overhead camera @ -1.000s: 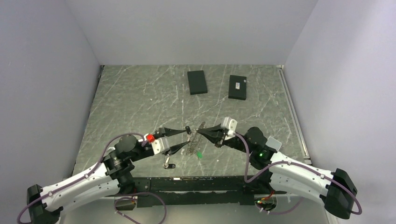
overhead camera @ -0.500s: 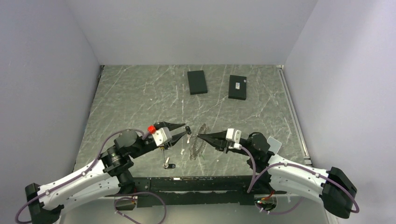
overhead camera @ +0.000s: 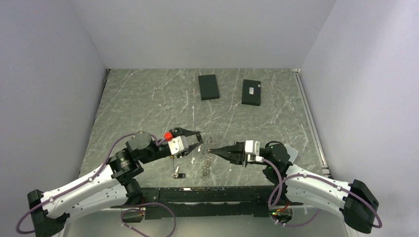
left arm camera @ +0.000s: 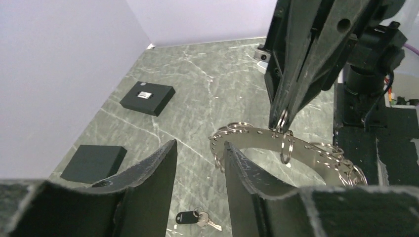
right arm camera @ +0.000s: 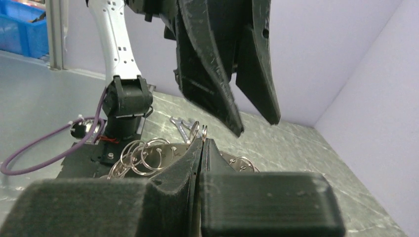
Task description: Put the keys on the keyring
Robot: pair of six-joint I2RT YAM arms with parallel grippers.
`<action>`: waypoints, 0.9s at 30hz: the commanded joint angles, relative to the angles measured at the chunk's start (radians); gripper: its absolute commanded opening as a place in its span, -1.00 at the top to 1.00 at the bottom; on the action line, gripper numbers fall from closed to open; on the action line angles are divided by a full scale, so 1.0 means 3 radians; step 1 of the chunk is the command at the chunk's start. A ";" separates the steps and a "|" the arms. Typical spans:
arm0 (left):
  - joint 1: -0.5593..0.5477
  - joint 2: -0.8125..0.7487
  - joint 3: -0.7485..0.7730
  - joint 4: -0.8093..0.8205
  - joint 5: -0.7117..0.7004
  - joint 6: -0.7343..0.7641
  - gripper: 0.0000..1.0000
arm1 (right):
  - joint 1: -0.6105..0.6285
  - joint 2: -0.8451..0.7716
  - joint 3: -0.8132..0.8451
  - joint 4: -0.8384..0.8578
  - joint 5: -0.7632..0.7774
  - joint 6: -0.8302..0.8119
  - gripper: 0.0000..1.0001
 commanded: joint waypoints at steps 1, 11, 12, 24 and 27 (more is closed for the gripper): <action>0.0008 0.0075 0.0055 0.0074 0.0301 -0.0018 0.04 | 0.0000 -0.0074 0.0113 0.0371 -0.0110 0.0079 1.00; 0.0008 0.0109 0.0052 0.0151 0.0707 -0.0146 -0.07 | -0.0002 -0.0028 0.0086 0.0516 -0.0028 0.0121 1.00; 0.0009 0.0112 0.0052 0.0152 0.0747 -0.0159 -0.06 | -0.0004 -0.0027 0.0083 0.0531 -0.0013 0.0126 1.00; 0.0007 0.0246 0.0023 0.0377 0.1031 -0.0281 0.22 | -0.0005 -0.0037 0.0085 0.0546 -0.0027 0.0160 1.00; 0.0008 0.0275 0.0016 0.0445 0.1039 -0.0284 0.31 | -0.0005 -0.0043 0.0082 0.0553 -0.0035 0.0177 1.00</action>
